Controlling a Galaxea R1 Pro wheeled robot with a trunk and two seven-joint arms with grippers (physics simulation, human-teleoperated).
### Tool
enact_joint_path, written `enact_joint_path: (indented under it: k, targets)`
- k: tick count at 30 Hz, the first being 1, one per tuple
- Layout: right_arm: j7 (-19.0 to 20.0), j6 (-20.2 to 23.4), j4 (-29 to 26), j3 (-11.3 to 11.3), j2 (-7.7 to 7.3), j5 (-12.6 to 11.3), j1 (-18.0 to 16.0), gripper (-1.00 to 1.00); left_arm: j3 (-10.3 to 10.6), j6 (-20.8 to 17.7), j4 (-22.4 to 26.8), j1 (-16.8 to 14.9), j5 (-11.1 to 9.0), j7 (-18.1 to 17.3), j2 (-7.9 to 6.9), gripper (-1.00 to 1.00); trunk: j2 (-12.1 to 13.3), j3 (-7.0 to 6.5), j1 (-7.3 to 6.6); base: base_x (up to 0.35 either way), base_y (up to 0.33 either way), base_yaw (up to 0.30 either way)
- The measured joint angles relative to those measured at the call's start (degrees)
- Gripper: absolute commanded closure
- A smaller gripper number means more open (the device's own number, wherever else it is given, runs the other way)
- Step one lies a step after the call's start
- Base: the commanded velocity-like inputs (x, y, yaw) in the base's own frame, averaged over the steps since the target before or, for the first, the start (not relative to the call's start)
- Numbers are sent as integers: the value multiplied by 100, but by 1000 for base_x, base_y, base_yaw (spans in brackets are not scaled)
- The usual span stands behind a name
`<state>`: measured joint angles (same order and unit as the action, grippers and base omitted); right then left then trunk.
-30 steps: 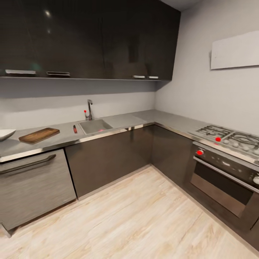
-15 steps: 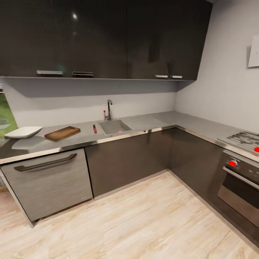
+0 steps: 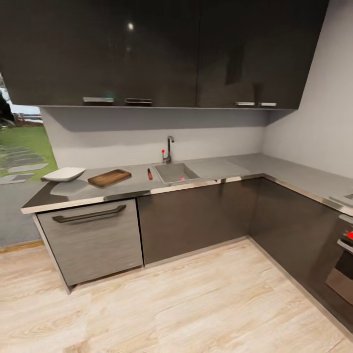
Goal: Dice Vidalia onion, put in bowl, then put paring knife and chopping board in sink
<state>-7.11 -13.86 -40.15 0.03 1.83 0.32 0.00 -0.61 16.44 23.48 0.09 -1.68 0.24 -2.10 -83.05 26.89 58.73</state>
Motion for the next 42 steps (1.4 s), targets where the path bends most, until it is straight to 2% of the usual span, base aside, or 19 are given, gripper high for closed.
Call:
enact_joint_path:
  k: [20, 42]
  targets:
    - [0, 0, 0, 4, 0, 0, 0, -100, -10, 0, 13, 2, -39, 0, -14, -100, 0, 0, -1, 36, -215, 266]
    - [2, 0, 1, 9, 0, 0, 0, -100, -12, 0, 17, 3, -40, 0, -18, -100, 0, 0, -2, 160, -1, 266]
